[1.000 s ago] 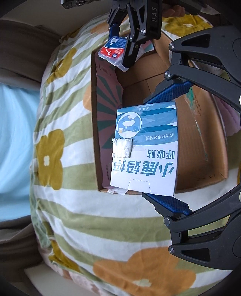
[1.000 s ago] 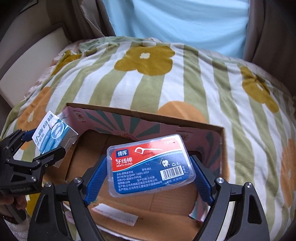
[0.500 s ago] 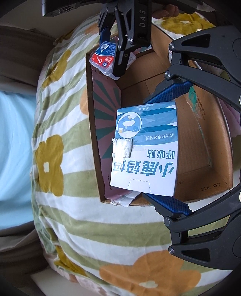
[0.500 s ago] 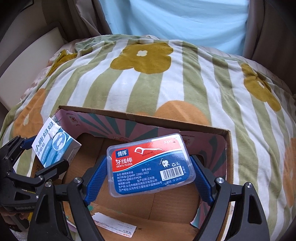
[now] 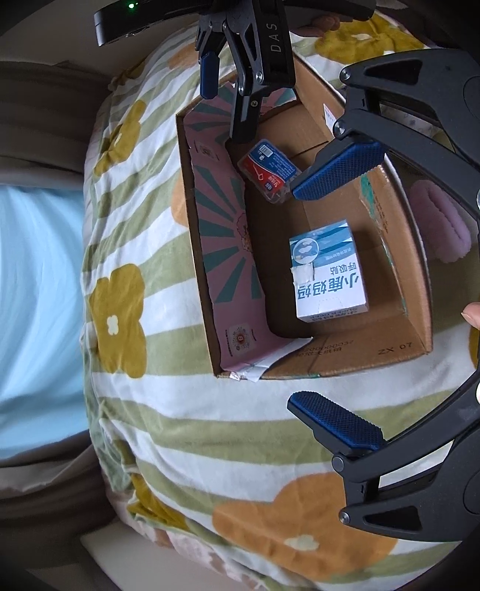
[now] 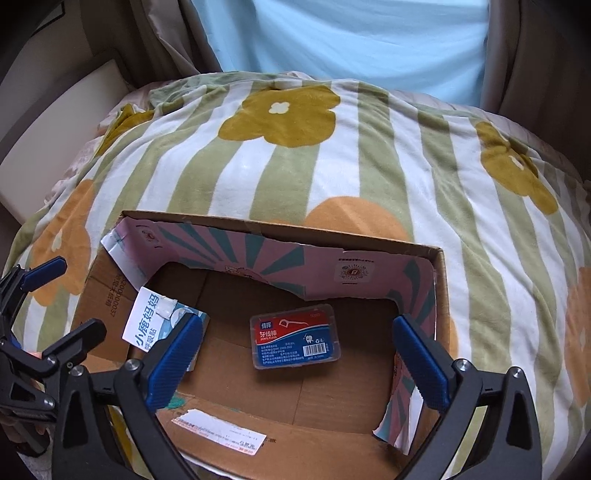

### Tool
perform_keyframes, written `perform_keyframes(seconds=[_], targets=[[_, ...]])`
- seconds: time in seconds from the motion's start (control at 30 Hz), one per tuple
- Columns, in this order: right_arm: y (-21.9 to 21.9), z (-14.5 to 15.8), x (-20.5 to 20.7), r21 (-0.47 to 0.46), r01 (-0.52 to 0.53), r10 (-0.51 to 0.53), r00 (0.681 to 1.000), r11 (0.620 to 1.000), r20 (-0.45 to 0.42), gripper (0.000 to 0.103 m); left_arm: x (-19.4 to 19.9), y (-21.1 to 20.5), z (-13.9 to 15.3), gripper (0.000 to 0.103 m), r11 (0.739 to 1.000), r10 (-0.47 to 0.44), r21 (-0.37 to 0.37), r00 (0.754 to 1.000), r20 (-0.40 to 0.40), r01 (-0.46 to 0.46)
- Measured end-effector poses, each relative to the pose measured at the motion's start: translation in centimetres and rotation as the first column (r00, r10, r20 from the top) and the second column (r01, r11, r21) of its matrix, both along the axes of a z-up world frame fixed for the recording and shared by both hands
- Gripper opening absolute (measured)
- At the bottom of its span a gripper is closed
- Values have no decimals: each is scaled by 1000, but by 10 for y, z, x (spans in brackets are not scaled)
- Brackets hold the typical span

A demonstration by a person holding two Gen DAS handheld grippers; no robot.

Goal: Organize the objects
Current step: 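Carry both items into the cardboard box and open both grippers, then withdraw both tools and move toward the socks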

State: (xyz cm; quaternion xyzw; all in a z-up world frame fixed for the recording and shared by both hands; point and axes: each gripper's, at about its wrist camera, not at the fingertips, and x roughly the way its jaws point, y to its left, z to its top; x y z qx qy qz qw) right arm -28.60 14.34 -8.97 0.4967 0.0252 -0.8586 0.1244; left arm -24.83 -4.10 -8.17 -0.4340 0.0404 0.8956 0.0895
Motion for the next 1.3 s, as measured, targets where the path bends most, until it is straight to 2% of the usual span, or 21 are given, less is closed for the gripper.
perform_keyframes(seconds=[0.13,0.37,0.63,0.8,1.0,1.2,1.3], targets=[[3,15,8,15,9,-8,999,1000,-36,102,10,-3,10,103,1000,10,16,1000,-15,-10],[11,49,34,-13,19,-20,995,1000,-103,102,31,-6,42,103,999,33,19,997,-68,-32],[15,88,87,-23,-19,13,976,1000,-216,102,77,-10,74,103,996,87,44,985,-151,-81],[21,96,128,-63,-42,25,969,997,-245,102,110,-19,79,103,989,132,88,982,-133,-121],[27,83,172,-84,-72,50,968,994,-244,102,156,-15,57,103,986,133,117,985,-110,-120],[34,48,203,-56,-41,26,972,998,-234,102,181,-7,11,103,979,153,144,988,-31,-147],[36,25,215,-70,-30,15,979,997,-203,102,186,-1,-8,103,973,156,170,988,8,-155]])
